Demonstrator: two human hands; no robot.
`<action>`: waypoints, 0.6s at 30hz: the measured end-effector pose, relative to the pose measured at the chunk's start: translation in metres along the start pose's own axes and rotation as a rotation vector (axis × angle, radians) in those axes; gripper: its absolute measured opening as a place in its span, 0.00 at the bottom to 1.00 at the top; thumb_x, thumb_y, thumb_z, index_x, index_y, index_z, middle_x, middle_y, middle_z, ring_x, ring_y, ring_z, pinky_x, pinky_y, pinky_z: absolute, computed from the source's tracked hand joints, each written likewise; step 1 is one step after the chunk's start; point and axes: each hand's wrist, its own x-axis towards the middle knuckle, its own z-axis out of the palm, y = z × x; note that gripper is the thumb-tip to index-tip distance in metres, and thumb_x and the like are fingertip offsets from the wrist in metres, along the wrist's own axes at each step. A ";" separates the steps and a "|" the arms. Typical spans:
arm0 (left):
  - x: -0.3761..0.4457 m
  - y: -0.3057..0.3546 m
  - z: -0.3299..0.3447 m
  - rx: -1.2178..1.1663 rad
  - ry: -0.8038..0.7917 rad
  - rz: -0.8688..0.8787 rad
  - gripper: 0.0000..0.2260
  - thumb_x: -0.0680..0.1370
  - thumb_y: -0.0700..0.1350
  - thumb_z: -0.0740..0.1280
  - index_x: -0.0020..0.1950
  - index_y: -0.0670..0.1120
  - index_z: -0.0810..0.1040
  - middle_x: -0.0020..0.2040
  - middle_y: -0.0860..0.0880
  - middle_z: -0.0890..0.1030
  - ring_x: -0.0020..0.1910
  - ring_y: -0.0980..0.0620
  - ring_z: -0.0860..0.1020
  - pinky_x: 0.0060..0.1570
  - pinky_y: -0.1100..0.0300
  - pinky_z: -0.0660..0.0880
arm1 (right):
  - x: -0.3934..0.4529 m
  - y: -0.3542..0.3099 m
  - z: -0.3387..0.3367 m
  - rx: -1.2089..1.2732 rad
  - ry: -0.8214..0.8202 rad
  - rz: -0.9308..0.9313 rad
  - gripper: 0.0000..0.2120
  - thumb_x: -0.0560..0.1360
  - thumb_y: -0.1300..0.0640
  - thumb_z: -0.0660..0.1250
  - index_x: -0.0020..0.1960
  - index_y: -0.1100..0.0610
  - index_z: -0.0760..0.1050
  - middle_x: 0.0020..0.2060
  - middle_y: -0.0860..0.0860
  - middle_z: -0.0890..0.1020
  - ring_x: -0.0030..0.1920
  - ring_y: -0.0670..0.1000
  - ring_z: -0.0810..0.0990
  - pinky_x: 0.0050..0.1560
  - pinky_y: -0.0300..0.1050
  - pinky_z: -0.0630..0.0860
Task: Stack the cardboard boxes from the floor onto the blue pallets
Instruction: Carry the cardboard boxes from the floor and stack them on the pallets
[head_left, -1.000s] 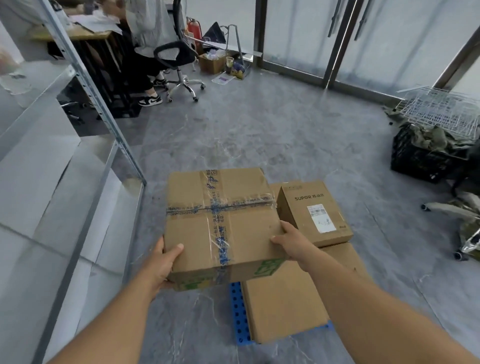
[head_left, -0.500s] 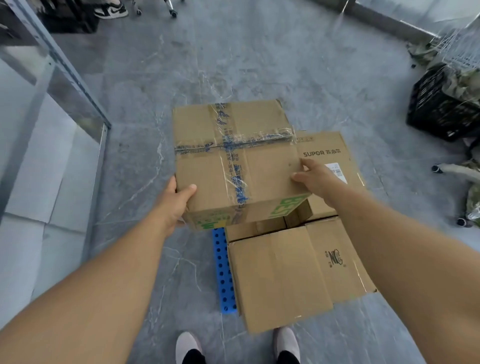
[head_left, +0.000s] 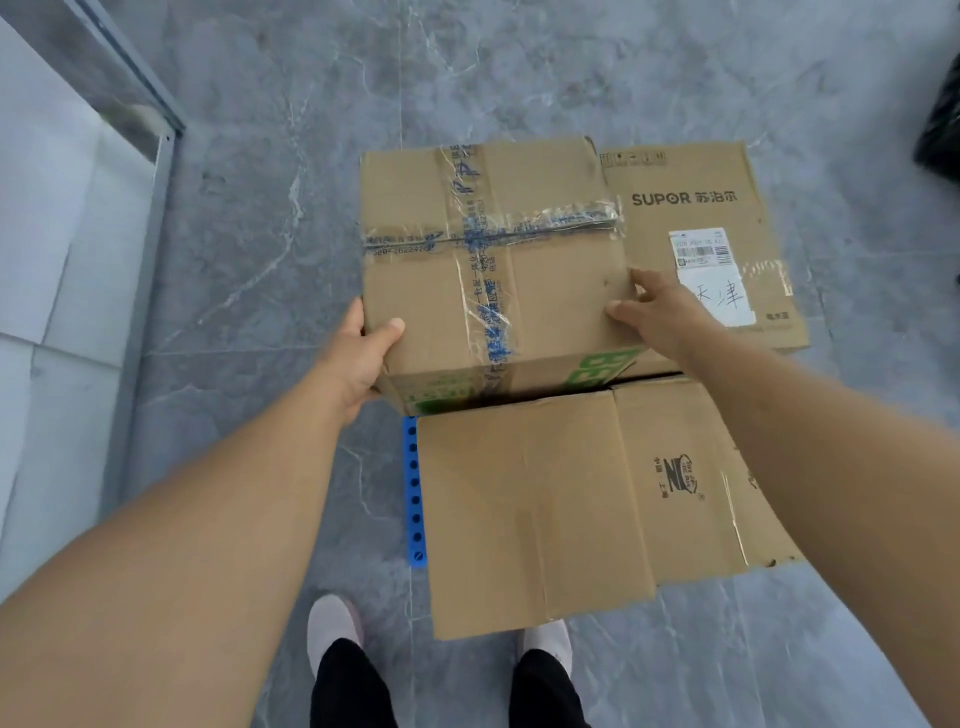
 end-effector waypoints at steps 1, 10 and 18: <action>0.003 -0.004 0.002 -0.003 -0.001 0.002 0.15 0.79 0.47 0.60 0.64 0.61 0.66 0.52 0.59 0.76 0.48 0.55 0.76 0.37 0.56 0.74 | 0.003 0.006 0.002 -0.014 -0.002 0.001 0.26 0.77 0.55 0.64 0.73 0.52 0.62 0.53 0.51 0.74 0.46 0.48 0.75 0.46 0.36 0.70; 0.020 -0.032 0.010 -0.028 0.002 0.017 0.18 0.80 0.47 0.60 0.68 0.60 0.63 0.53 0.59 0.76 0.49 0.54 0.76 0.37 0.56 0.75 | 0.024 0.025 0.016 -0.483 0.102 -0.028 0.31 0.73 0.48 0.66 0.74 0.50 0.61 0.66 0.57 0.70 0.66 0.61 0.65 0.67 0.55 0.64; 0.024 -0.056 0.016 0.029 0.008 -0.028 0.20 0.80 0.48 0.59 0.71 0.61 0.59 0.61 0.54 0.73 0.54 0.49 0.75 0.53 0.44 0.74 | 0.018 0.028 0.026 -0.728 0.111 -0.070 0.20 0.73 0.57 0.62 0.65 0.53 0.70 0.62 0.57 0.70 0.63 0.60 0.64 0.61 0.51 0.64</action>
